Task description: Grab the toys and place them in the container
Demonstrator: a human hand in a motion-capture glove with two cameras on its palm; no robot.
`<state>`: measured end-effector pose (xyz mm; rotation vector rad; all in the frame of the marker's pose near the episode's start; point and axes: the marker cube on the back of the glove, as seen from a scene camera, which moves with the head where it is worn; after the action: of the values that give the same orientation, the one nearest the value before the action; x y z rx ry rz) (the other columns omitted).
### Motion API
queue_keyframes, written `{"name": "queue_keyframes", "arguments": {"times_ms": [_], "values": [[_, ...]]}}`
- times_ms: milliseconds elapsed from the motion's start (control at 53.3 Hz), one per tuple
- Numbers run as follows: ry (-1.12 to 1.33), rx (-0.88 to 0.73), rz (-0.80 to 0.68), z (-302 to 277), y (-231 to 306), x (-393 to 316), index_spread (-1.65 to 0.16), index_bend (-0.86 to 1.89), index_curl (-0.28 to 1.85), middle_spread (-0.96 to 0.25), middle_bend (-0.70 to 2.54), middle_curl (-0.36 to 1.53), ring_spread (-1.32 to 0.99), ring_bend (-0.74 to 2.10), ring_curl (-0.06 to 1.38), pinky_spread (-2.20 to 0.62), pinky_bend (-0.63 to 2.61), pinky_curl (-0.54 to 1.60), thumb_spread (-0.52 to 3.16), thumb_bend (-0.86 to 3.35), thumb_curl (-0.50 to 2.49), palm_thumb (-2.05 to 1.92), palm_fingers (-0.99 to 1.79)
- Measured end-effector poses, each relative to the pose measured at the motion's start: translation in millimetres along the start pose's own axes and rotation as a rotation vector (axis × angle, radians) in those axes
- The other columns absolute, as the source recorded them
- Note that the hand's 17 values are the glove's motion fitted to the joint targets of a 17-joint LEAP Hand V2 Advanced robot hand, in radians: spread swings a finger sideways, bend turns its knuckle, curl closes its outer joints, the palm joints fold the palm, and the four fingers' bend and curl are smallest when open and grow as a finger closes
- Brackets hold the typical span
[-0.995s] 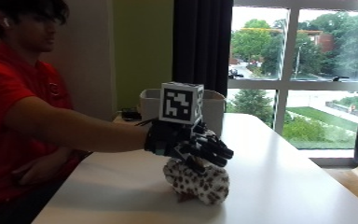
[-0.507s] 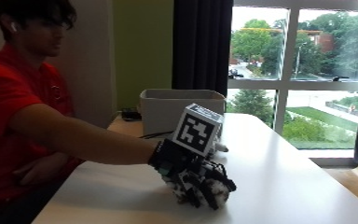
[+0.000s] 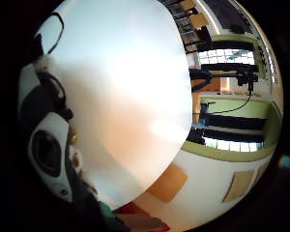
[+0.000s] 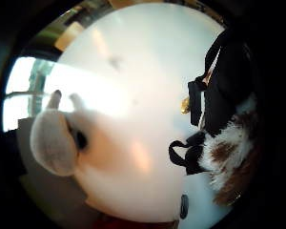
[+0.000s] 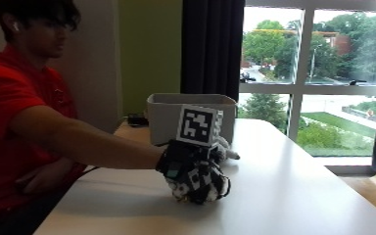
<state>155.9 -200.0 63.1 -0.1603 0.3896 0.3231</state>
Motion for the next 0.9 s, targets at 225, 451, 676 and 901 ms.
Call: {"name": "queue_keyframes", "arguments": {"times_ms": [225,451,676,901], "values": [[-0.236,0.087,-0.073,-61,27,-8,-0.42,0.7,0.72,-0.4,0.53,0.39,-0.46,1.0,0.4,-0.46,0.98,0.34,0.7,0.16,0.74,0.69,1.09],[-0.209,0.192,-0.126,-137,41,-31,-0.41,0.69,0.81,-0.43,0.56,0.45,-0.47,1.0,0.42,-0.48,0.94,0.36,0.52,0.13,0.84,0.69,1.11],[-0.323,0.245,-0.398,-205,85,-119,-0.41,0.68,0.89,-0.45,0.55,0.49,-0.47,1.01,0.43,-0.49,0.92,0.38,0.39,0.1,0.93,0.67,1.11],[-0.359,0.266,-0.604,-260,136,-232,-0.42,0.66,0.97,-0.45,0.52,0.52,-0.47,0.99,0.44,-0.49,0.92,0.4,0.34,0.08,1.0,0.65,1.09]]}}
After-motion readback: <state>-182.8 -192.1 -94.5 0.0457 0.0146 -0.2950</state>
